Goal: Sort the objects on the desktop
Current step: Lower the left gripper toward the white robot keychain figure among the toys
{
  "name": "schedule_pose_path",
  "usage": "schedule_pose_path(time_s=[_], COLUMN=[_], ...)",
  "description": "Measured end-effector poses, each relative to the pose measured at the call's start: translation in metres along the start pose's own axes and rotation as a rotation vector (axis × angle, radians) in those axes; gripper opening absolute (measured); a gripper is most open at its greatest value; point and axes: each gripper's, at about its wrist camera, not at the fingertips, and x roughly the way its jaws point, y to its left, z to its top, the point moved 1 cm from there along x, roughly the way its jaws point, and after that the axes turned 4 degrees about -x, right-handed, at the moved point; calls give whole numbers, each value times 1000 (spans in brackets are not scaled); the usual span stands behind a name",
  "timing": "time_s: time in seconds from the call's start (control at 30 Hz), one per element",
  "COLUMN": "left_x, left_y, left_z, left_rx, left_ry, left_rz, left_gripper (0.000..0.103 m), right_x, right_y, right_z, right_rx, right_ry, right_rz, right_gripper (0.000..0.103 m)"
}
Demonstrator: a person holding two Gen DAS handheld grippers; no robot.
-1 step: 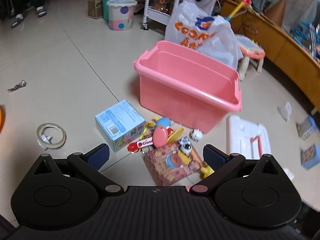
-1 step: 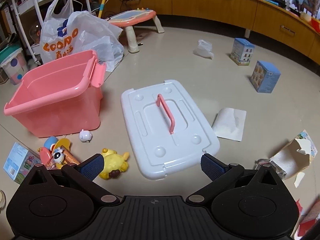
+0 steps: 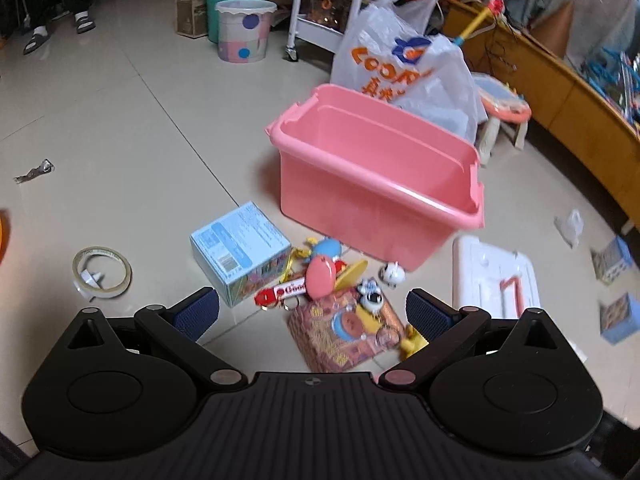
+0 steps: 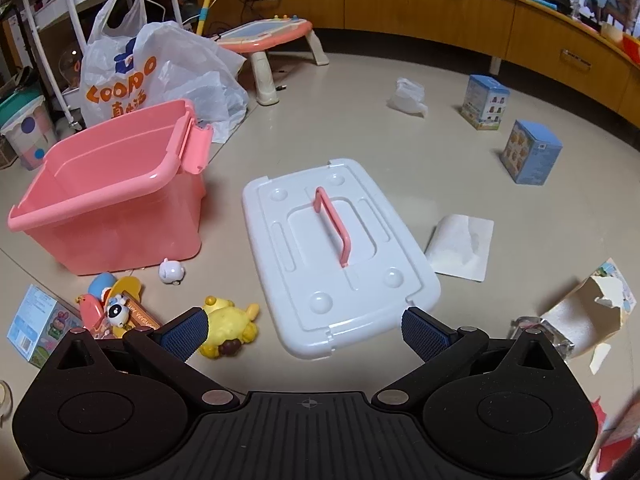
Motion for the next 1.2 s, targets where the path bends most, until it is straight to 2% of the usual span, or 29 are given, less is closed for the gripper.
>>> schedule_pose_path(time_s=[0.13, 0.2, 0.3, 0.37, 0.47, 0.63, 0.8, 1.2], left_x=[3, 26, 25, 38, 33, 50, 70, 117], left_y=[1, 5, 24, 22, 30, 24, 0, -24], left_z=[-9, 21, 20, 25, 14, 2, 4, 0], left_rx=[31, -18, -54, -76, -114, -59, 24, 46], left_ry=[16, 117, 72, 80, 67, 80, 107, 192], left_rz=[13, 0, -29, -20, -48, -95, -127, -130], left_gripper=[102, 102, 102, 102, 102, 102, 101, 82], right_x=[6, 9, 13, 16, 25, 38, 50, 72], right_y=[3, 5, 7, 9, 11, 12, 9, 0], right_z=[-2, -2, -4, -5, -8, -12, -14, -16], right_rx=[1, 1, 2, 1, -7, -13, 3, 48], right_ry=[14, 20, 31, 38, 51, 79, 101, 143], right_rz=[18, 28, 41, 51, 65, 59, 47, 48], right_gripper=[103, 103, 98, 89, 84, 75, 73, 73])
